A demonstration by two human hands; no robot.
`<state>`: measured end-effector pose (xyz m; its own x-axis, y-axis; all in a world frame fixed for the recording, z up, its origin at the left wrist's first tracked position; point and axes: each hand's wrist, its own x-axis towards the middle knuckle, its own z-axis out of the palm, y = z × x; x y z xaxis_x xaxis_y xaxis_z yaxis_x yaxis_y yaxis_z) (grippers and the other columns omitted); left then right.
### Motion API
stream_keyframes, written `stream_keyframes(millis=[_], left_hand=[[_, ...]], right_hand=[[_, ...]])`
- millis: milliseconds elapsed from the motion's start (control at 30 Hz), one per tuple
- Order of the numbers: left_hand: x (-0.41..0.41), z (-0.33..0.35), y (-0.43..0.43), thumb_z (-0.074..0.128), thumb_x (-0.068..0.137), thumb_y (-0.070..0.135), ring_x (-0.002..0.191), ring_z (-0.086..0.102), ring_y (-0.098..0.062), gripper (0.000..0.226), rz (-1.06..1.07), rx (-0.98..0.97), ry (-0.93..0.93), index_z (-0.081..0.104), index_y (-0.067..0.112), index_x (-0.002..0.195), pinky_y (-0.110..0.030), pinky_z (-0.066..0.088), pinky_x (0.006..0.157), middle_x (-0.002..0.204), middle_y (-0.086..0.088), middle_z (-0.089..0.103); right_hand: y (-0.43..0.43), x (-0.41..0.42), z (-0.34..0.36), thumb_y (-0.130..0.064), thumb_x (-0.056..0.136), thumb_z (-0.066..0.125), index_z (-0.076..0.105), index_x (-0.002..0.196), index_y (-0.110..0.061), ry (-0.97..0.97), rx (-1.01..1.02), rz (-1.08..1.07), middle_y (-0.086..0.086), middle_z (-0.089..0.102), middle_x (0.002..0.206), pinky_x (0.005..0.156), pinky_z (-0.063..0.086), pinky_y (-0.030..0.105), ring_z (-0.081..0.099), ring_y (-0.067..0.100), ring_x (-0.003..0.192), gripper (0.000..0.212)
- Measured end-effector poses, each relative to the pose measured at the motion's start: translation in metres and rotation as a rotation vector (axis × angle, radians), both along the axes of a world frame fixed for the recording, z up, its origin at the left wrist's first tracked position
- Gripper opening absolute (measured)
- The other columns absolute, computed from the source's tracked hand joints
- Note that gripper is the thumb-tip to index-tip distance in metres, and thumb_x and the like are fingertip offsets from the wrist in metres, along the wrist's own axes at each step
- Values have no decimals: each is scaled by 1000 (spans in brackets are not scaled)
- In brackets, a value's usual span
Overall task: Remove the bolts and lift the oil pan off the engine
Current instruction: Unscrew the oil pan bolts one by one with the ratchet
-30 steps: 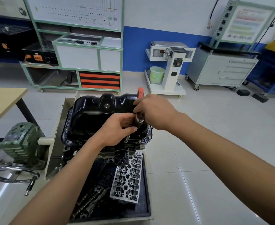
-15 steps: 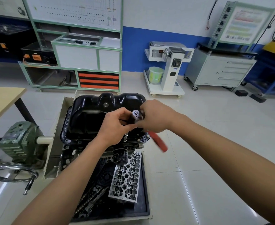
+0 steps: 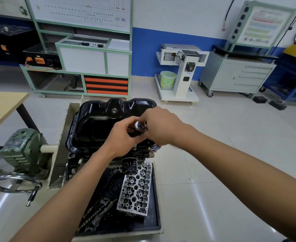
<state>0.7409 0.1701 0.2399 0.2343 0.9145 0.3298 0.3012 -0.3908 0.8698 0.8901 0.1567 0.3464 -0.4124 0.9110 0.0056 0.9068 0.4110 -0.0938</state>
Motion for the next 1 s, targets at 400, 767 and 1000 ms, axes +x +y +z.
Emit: stream_keyframes(millis=[400,767,1000], left_hand=[[-3,9,3,79,85,1,87,74,-7,28,-60,-141,-42,72,20,104,-19,56,83,88,9,78],[12,-2,6,83,80,3,70,69,-8,21,207,26,-48,70,20,84,-20,56,66,77,8,73],[16,0,2,85,73,0,66,66,-3,35,302,53,-58,65,29,77,-16,52,61,76,15,71]], right_hand=[[13,6,4,-1,81,56,69,102,-21,-201,223,286,-1,64,97,60,34,32,59,26,89,32],[10,7,-6,-41,86,65,42,69,-25,94,54,-83,-3,47,73,49,28,27,47,13,61,33],[9,1,-9,-39,80,74,46,69,-23,122,42,-128,-3,51,69,49,31,27,51,15,59,34]])
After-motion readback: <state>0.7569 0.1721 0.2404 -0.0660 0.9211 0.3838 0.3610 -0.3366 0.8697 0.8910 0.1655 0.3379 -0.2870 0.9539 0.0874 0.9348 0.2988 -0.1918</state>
